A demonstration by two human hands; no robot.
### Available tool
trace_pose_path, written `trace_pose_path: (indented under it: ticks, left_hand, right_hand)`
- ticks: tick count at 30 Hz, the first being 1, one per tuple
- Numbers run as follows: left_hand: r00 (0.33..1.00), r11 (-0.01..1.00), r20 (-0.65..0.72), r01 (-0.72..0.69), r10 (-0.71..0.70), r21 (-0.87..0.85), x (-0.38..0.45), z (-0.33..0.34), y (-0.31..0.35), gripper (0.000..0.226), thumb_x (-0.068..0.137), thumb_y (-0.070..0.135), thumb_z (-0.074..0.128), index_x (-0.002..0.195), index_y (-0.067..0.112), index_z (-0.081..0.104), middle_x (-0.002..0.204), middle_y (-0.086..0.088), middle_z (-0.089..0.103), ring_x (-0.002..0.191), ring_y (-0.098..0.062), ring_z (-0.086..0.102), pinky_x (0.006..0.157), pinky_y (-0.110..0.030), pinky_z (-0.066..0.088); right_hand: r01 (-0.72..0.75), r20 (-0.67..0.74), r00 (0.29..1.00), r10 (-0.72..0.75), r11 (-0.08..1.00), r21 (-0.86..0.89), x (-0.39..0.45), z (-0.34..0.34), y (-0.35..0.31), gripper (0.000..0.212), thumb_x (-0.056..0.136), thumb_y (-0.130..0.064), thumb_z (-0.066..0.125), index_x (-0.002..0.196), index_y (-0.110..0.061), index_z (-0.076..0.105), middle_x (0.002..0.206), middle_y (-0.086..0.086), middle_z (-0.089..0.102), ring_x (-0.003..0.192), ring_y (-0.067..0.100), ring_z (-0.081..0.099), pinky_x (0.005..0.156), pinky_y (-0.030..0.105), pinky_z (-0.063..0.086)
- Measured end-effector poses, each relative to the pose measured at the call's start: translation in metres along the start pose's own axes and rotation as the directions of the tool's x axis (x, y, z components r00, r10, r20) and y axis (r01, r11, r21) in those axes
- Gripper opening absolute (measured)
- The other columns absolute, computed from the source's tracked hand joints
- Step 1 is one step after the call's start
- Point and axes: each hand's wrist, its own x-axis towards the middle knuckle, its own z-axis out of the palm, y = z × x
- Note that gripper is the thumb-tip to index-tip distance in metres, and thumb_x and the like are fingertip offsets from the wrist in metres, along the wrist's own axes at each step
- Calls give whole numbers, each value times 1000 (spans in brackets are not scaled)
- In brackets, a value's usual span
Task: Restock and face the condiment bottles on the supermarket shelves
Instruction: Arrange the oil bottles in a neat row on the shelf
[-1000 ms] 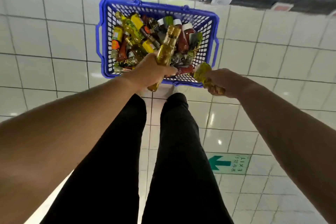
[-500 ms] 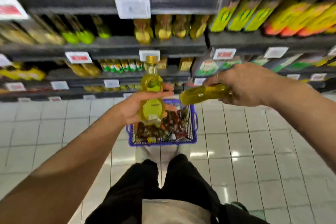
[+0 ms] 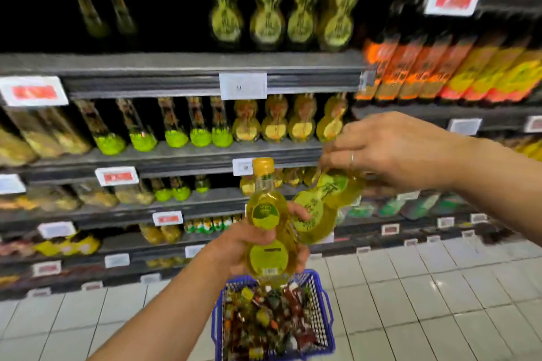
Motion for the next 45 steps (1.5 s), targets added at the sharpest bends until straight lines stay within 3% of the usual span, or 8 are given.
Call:
trace_pose_path:
  ticks: [4,6,8,13,20,24,31,45]
  left_hand:
    - [993,994,50,-106,107,-23,18,11,19,53,87,25,74,132,12,52,103,-22,64,96,-34,62,89,-45,45]
    - [983,986,75,-163,165,-29,32,17,31,51,87,26,72,132,11,51,104,-21,63,96,-33,62,91,-45,44]
    - [971,976,110,-209,214,-54,50,23,42,51,89,28,69,132,11,49,109,-19,61,95,-31,62,92,-45,43]
    - [967,976,132,-213,217,-43,105,36,61,50,87,35,67,129,13,52,117,-14,59,89,-26,61,89,-44,45]
    - [979,975,-93,-167,182,146,166,34,93,40,87,17,71,124,10,58,121,-22,65,114,-47,64,96,-52,51]
    - [808,923,-474,-214,351,320,170,33,116,39,74,-2,70,112,8,66,108,-22,63,99,-41,69,89,-51,53]
    - [620,742,-510,-184,597,645,169,47,189,33,72,0,69,104,8,61,81,-12,58,83,-29,65,80,-43,53]
    - [574,528,-457,49,680,848,172,6,251,19,77,17,76,91,17,64,84,2,63,81,-14,61,82,-35,47]
  right_hand:
    - [-449,-223,788,573,784,428,-18,-5,5,99,72,-59,82,155,-33,35,136,-7,59,122,2,58,102,33,51]
    - [-298,-149,666,731,444,845,-26,7,1,99,69,-47,90,151,-33,36,134,-7,61,120,-1,61,97,30,54]
    - [-50,-64,746,663,152,987,-33,21,-1,97,74,-29,91,151,-27,31,145,-9,58,131,6,57,100,27,53]
    - [193,-138,784,605,-27,981,-24,41,25,77,90,-4,63,155,-12,24,148,18,55,130,35,58,105,50,49]
    - [277,-247,612,752,90,957,-22,44,90,37,79,-28,79,112,-25,61,85,22,68,81,29,68,78,40,57]
    - [185,-247,545,801,173,967,-25,45,132,32,72,-33,83,99,-38,66,82,-9,71,75,6,68,68,20,53]
    - [-53,-285,437,853,340,939,13,36,164,45,75,-46,83,104,-38,49,85,-18,70,75,3,68,68,17,50]
    - [-257,-279,244,929,339,905,64,39,188,62,83,-45,81,126,-28,40,96,-15,67,82,-7,63,61,4,43]
